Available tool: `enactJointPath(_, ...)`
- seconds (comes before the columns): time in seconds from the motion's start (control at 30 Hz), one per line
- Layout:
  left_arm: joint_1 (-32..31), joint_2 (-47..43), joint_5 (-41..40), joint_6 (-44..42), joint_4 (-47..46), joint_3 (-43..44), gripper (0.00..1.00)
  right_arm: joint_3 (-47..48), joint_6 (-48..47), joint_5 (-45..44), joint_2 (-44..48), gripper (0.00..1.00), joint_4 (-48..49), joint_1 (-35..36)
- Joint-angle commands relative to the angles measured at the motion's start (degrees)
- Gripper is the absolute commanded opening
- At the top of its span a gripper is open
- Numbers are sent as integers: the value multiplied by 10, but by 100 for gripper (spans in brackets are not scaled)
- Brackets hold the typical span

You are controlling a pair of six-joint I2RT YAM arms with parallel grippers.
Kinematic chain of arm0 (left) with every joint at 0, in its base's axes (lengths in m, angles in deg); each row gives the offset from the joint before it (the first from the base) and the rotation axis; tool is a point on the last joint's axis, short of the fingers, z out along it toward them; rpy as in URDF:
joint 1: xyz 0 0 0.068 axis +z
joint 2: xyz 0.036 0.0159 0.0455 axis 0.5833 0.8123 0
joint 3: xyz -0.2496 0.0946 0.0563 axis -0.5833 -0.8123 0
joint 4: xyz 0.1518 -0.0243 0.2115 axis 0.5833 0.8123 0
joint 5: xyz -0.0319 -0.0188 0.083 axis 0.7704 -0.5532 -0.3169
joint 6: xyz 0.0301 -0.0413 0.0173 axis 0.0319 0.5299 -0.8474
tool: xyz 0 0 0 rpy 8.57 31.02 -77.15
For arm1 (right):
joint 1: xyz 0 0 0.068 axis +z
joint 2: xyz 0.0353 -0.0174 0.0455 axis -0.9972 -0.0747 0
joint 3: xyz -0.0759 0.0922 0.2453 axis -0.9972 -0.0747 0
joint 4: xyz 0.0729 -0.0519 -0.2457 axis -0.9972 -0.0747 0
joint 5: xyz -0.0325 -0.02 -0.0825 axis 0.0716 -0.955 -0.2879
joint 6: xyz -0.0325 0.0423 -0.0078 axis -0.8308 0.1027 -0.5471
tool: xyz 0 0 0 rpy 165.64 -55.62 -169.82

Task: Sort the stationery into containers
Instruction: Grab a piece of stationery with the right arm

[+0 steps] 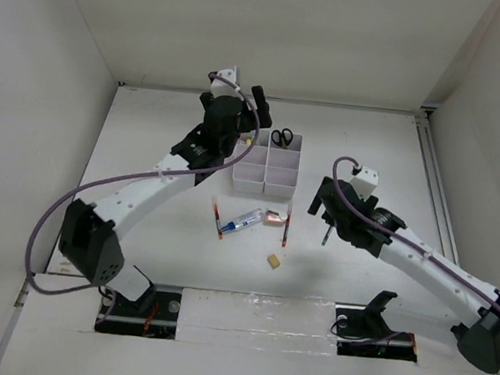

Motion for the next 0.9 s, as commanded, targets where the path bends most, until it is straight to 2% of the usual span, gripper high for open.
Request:
enactJointPath(0.0,1,-73,-16,63,131,20,100,26,11,26,-38,98,2,-49)
enactJointPath(0.17,1,-150,53,74,185,-28,100,5,6,62,-67,94,58,-84)
enactJointPath(0.2,1,-169,66,74,203,-39,100,-4,1,92,-67,94,70,-102)
enactJointPath(0.27,1,-196,92,74,209,-59,100,-37,-5,123,-67,87,111,-119)
enactJointPath(0.33,1,-212,92,74,209,-73,100,-53,-5,140,-72,85,129,-132)
enactJointPath(0.6,1,-252,146,79,189,-98,100,-29,-16,141,-197,85,100,-139)
enactJointPath(0.73,1,-252,159,79,179,-104,100,-35,-11,141,-220,84,100,-144)
enactJointPath(0.87,1,-245,159,73,173,-110,100,-35,-11,155,-220,77,108,-150)
